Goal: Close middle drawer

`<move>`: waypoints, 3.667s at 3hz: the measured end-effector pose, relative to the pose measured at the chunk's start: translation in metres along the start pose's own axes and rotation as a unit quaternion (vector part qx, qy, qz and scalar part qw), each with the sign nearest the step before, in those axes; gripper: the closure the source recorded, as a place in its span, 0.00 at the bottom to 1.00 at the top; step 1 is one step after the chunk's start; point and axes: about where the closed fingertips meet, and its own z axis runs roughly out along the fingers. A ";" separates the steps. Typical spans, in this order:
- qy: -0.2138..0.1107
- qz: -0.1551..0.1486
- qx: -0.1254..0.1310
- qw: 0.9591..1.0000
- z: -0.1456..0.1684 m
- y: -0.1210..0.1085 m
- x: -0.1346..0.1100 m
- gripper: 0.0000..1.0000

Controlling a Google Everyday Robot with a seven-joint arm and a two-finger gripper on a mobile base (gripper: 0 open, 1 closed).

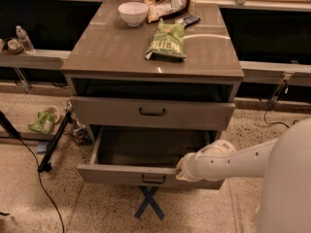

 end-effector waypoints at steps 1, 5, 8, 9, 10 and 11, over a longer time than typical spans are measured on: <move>0.008 0.005 0.014 1.000 -0.006 -0.010 0.005 0.81; 0.002 0.021 0.035 0.999 -0.052 0.000 -0.010 0.52; -0.009 0.031 0.015 0.999 -0.032 0.019 -0.012 1.00; -0.004 0.030 0.019 0.999 -0.022 0.007 -0.004 1.00; -0.002 0.040 0.016 0.999 -0.009 0.005 0.002 1.00; 0.006 0.044 0.010 0.999 -0.005 0.007 0.006 1.00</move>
Offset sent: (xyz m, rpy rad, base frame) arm -0.0058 0.0092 0.0133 -0.0298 -0.0815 -0.0553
